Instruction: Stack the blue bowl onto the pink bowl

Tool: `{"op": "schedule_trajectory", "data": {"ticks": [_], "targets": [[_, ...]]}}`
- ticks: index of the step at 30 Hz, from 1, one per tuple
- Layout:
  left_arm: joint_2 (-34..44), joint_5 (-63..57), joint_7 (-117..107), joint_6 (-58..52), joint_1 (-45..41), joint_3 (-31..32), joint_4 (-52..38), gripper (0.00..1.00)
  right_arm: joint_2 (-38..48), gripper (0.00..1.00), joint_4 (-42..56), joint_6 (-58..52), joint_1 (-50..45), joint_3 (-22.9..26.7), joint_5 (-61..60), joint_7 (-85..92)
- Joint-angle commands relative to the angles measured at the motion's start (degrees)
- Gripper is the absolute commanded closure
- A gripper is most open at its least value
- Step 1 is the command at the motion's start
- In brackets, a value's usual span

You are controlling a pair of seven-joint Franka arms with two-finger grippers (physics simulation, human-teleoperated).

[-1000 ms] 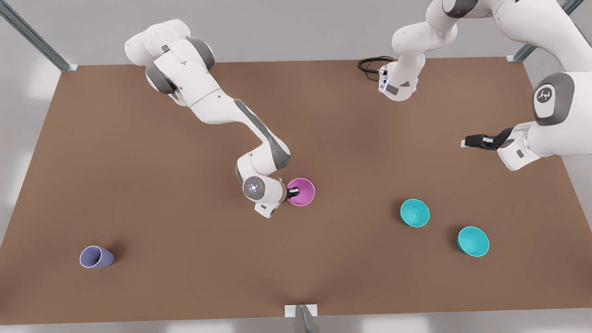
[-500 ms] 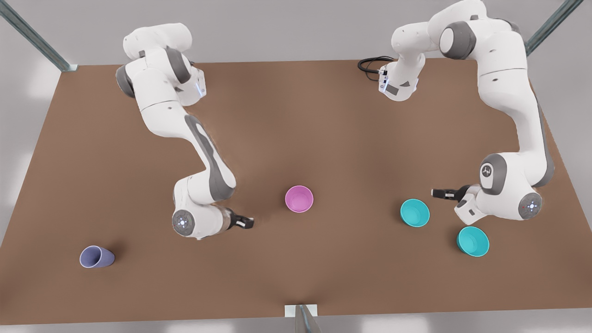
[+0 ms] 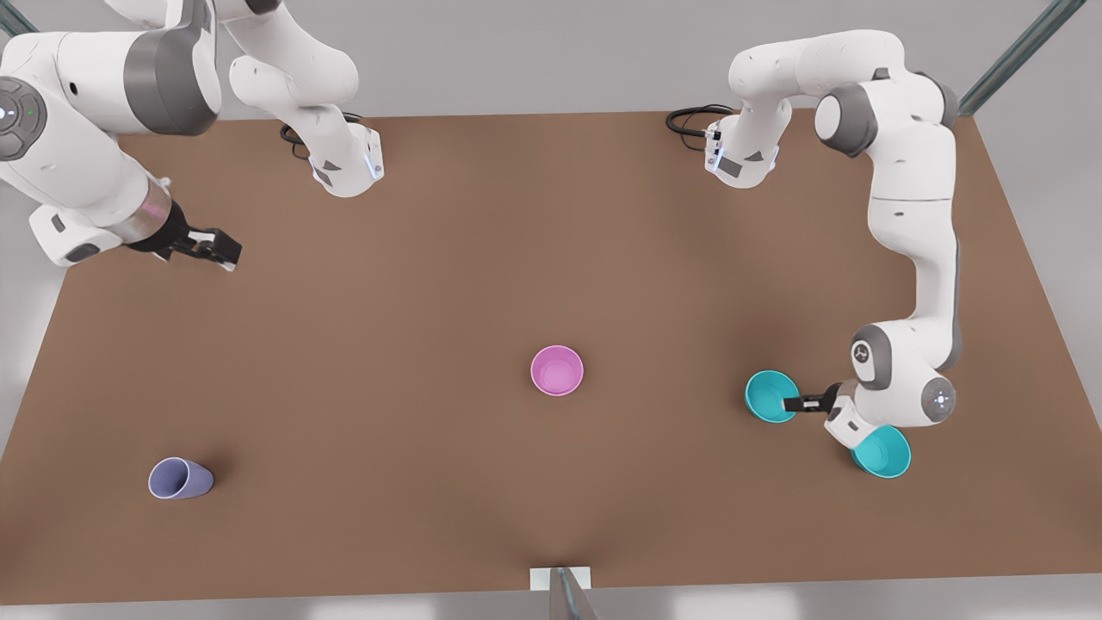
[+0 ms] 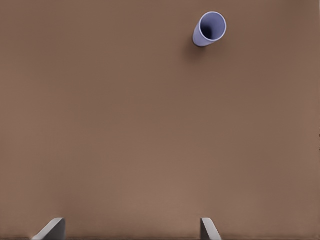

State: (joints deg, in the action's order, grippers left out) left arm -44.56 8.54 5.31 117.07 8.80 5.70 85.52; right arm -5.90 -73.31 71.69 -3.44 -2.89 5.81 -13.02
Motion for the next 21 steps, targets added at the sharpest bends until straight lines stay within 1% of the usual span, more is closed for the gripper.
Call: {"op": "schedule_trajectory", "data": {"ticks": [1, 2, 4, 10, 13, 15, 16, 17, 19, 21], "targets": [[-0.01, 0.08, -0.65, 2.11, -0.19, 0.01, 0.09, 0.34, 0.27, 0.0, -0.34, -1.47, 0.01, -0.01, 0.25, 17.24], [-0.01, 0.08, -0.73, 2.02, -0.19, 0.01, 0.17, 0.52, 0.27, 0.0, -0.34, -1.47, 0.18, -0.1, 0.34, 17.32], [-0.01, 3.24, -1.09, 1.84, -0.63, 0.01, 0.09, 0.79, 0.27, 0.0, -0.34, -1.47, 0.18, -0.1, 0.34, 17.32], [0.61, 3.06, -1.17, 1.76, -1.42, -1.13, 0.0, 0.79, -0.17, 0.0, -0.34, -1.47, 0.18, -0.1, 0.25, 17.85], [5.09, 3.06, -5.92, 1.49, -3.79, -1.57, 0.0, 0.79, -0.08, 0.0, -0.7, -1.47, 0.18, -0.1, 0.25, 17.85], [9.91, 3.06, -12.51, 1.49, -8.09, -2.45, 0.52, 0.79, -0.08, 0.0, -0.7, -1.47, 0.18, -0.1, 0.17, 17.85], [11.86, 3.15, -12.86, 1.58, -11.68, -4.02, 1.05, 0.79, -0.08, 0.0, -0.7, -1.47, 0.18, -0.1, 0.17, 17.85], [11.95, 3.94, -16.02, 2.02, -16.09, -5.7, 0.97, 0.79, -0.08, 0.0, -0.7, -1.47, 0.18, -0.1, 0.17, 17.85], [11.77, 4.21, -19.19, 2.37, -20.57, -4.74, 0.0, 0.79, -0.08, 0.0, -0.78, -1.56, 0.18, -0.1, 0.17, 17.85], [11.07, 6.93, -23.76, 6.41, -24.18, -2.28, -0.97, 0.79, -0.17, 0.0, -0.78, -1.47, 0.18, -0.1, 0.25, 17.85]]}}
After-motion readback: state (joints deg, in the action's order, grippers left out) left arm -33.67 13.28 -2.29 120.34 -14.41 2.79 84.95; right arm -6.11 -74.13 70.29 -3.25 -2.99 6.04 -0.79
